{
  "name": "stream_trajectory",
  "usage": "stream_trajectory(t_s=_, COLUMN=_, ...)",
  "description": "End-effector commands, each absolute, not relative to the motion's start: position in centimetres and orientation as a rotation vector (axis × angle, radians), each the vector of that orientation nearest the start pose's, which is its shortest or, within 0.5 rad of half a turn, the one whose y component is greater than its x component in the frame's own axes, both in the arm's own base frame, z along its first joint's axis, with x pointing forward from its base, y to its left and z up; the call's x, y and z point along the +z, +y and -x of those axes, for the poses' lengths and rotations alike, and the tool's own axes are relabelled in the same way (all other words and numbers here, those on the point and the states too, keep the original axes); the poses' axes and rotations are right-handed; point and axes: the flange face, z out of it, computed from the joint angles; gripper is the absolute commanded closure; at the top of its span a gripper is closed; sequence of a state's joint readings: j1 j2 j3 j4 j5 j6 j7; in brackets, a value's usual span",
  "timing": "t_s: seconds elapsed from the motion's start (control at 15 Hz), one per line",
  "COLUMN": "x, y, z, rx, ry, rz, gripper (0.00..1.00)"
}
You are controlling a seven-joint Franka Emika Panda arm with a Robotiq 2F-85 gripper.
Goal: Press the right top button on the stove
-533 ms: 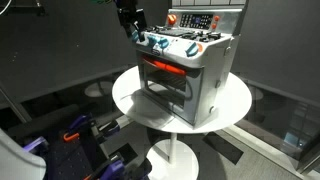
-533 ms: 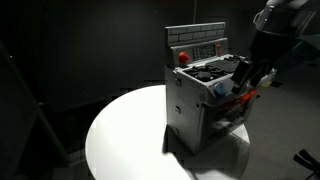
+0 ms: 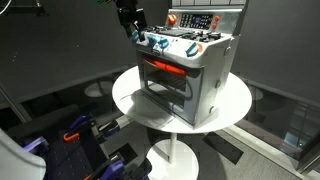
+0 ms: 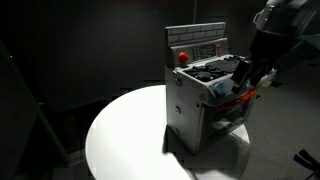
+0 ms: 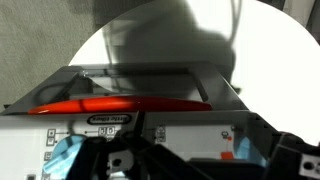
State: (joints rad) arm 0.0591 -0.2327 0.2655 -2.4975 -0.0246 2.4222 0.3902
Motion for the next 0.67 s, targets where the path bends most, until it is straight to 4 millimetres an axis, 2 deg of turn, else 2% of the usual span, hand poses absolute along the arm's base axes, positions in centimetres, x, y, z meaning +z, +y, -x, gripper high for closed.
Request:
stream_trajectory(t_s=0.0, x=40.1, y=14.5, z=-43.4, rx=-0.31, ry=0.097, rz=3.152, gripper=0.0)
stream_trajectory(t_s=0.4, x=43.8, y=13.2, z=-44.6, rx=-0.485, ry=0.157, rz=3.134, gripper=0.0)
stream_trajectory(t_s=0.6, x=45.3, y=11.7, z=-46.3, rx=-0.607, ry=0.211, rz=3.124, gripper=0.0)
